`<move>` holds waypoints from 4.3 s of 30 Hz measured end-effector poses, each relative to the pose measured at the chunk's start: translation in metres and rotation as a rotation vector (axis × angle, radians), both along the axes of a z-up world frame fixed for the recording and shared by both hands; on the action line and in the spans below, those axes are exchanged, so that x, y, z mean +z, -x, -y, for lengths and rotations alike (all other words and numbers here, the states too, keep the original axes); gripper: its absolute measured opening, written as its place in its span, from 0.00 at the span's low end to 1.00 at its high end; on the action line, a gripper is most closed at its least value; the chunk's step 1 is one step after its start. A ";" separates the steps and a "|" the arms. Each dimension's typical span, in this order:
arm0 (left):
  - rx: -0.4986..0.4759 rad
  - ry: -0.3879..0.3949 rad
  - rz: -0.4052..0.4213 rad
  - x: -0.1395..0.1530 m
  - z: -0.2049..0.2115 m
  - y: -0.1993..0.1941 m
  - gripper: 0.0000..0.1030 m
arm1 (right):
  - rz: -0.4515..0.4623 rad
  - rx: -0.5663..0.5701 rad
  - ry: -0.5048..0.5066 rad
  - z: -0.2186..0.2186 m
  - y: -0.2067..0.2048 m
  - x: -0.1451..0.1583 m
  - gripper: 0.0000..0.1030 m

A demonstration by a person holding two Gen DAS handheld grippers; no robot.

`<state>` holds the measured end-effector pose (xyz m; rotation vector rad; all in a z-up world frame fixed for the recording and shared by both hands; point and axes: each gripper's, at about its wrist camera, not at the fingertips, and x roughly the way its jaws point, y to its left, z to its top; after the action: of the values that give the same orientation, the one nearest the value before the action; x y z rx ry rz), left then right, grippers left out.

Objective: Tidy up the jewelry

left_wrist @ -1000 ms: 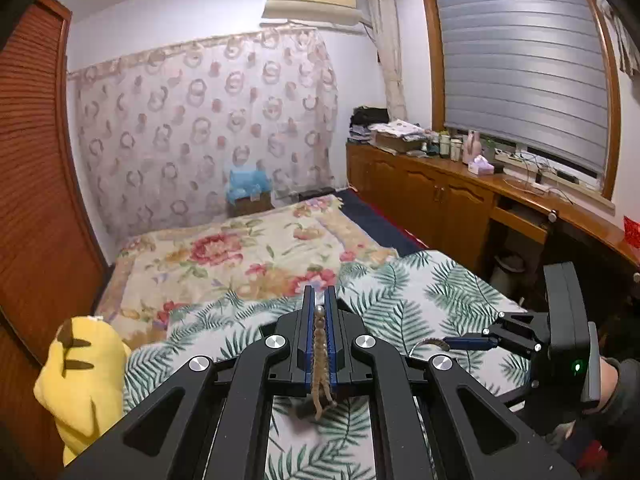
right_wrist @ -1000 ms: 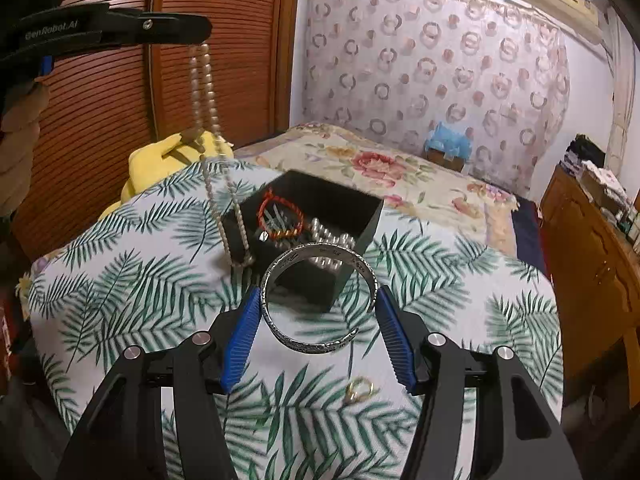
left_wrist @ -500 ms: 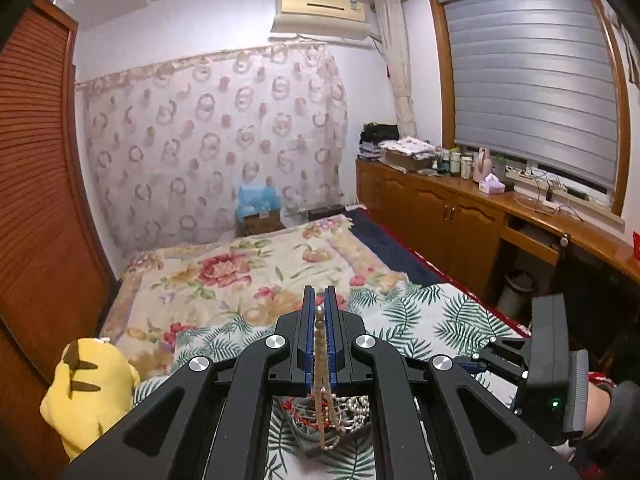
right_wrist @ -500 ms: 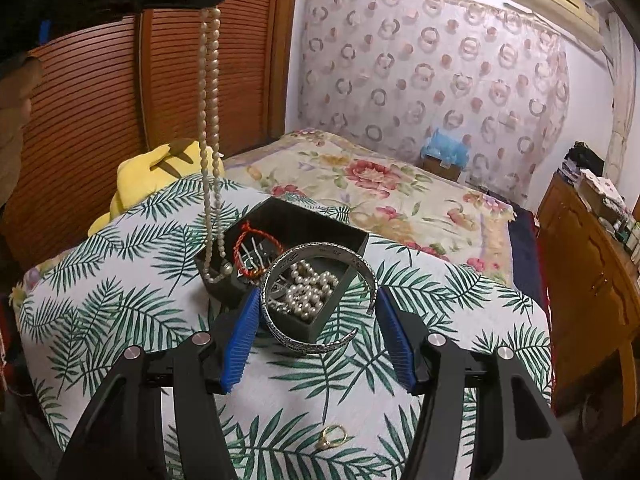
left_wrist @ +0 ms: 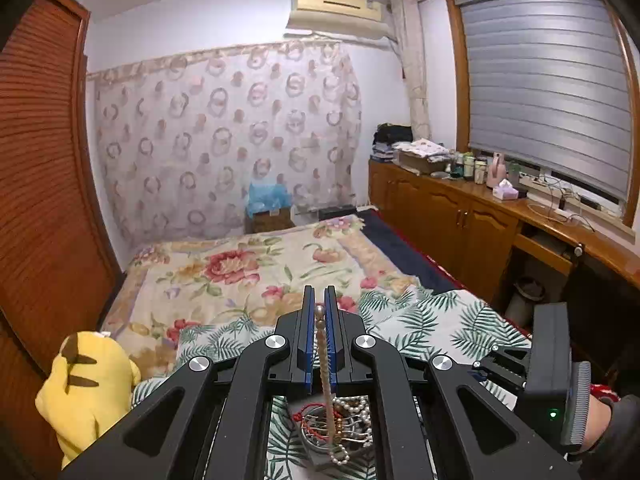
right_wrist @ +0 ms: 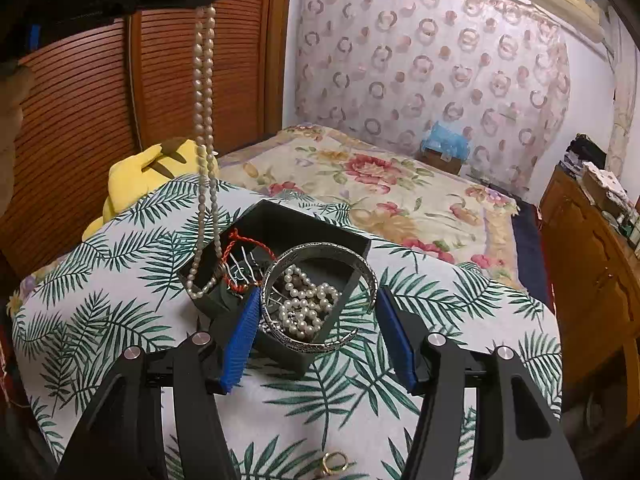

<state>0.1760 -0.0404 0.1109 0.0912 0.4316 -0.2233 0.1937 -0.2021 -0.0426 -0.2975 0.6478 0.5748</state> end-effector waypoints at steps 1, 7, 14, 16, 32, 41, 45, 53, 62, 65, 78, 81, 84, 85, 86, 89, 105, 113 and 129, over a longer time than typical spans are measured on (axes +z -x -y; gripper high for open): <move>0.002 0.002 -0.006 -0.004 -0.001 -0.003 0.04 | -0.008 0.002 -0.002 -0.002 -0.003 -0.002 0.59; 0.006 0.005 -0.070 -0.030 -0.007 -0.022 0.04 | -0.031 0.022 -0.012 -0.013 -0.015 -0.010 0.59; 0.021 0.022 -0.132 -0.061 -0.020 -0.025 0.04 | -0.041 0.048 -0.003 -0.027 -0.022 -0.019 0.59; 0.030 0.024 -0.146 -0.069 -0.024 -0.023 0.04 | -0.040 0.051 -0.002 -0.031 -0.023 -0.022 0.59; 0.068 0.005 -0.209 -0.109 -0.043 -0.001 0.23 | -0.042 0.040 -0.021 -0.031 -0.029 -0.026 0.64; 0.036 -0.012 -0.218 -0.121 -0.035 0.026 0.48 | -0.044 0.026 -0.021 0.017 0.013 -0.024 0.64; 0.001 -0.016 -0.250 -0.136 -0.025 0.042 0.53 | -0.083 0.011 -0.015 0.045 0.032 -0.040 0.62; -0.053 -0.033 -0.310 -0.161 -0.005 0.061 0.66 | -0.144 -0.016 0.041 0.071 0.046 -0.069 0.52; -0.111 -0.047 -0.379 -0.184 0.013 0.076 0.67 | -0.180 0.008 0.055 0.066 0.046 -0.079 0.35; -0.128 -0.064 -0.386 -0.189 0.020 0.078 0.67 | -0.178 0.008 0.073 0.062 0.044 -0.081 0.25; -0.188 -0.107 -0.416 -0.202 0.040 0.084 0.41 | -0.158 0.011 0.065 0.064 0.045 -0.073 0.12; -0.193 -0.118 -0.416 -0.203 0.043 0.083 0.28 | -0.152 0.012 0.054 0.065 0.046 -0.071 0.12; -0.203 -0.106 -0.411 -0.202 0.043 0.084 0.14 | -0.144 0.016 0.048 0.064 0.049 -0.067 0.12; -0.202 -0.102 -0.409 -0.202 0.042 0.084 0.10 | -0.141 0.018 0.048 0.063 0.049 -0.066 0.12; -0.204 -0.098 -0.412 -0.202 0.041 0.084 0.05 | -0.137 0.021 0.048 0.062 0.050 -0.064 0.12; -0.188 -0.084 -0.403 -0.199 0.037 0.083 0.05 | -0.125 0.028 0.044 0.058 0.051 -0.059 0.12; -0.084 -0.031 -0.300 -0.157 0.005 0.053 0.05 | -0.057 0.062 -0.034 0.019 0.024 -0.018 0.12; -0.034 -0.003 -0.267 -0.143 -0.010 0.030 0.05 | -0.062 0.076 -0.072 -0.007 0.002 -0.006 0.13; 0.013 0.008 -0.259 -0.143 -0.012 0.003 0.05 | -0.069 0.030 -0.094 -0.005 -0.009 -0.009 0.20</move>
<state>0.1729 -0.0286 -0.0316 0.0518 0.6891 -0.2246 0.2024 -0.1968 -0.0520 -0.2000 0.6816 0.6449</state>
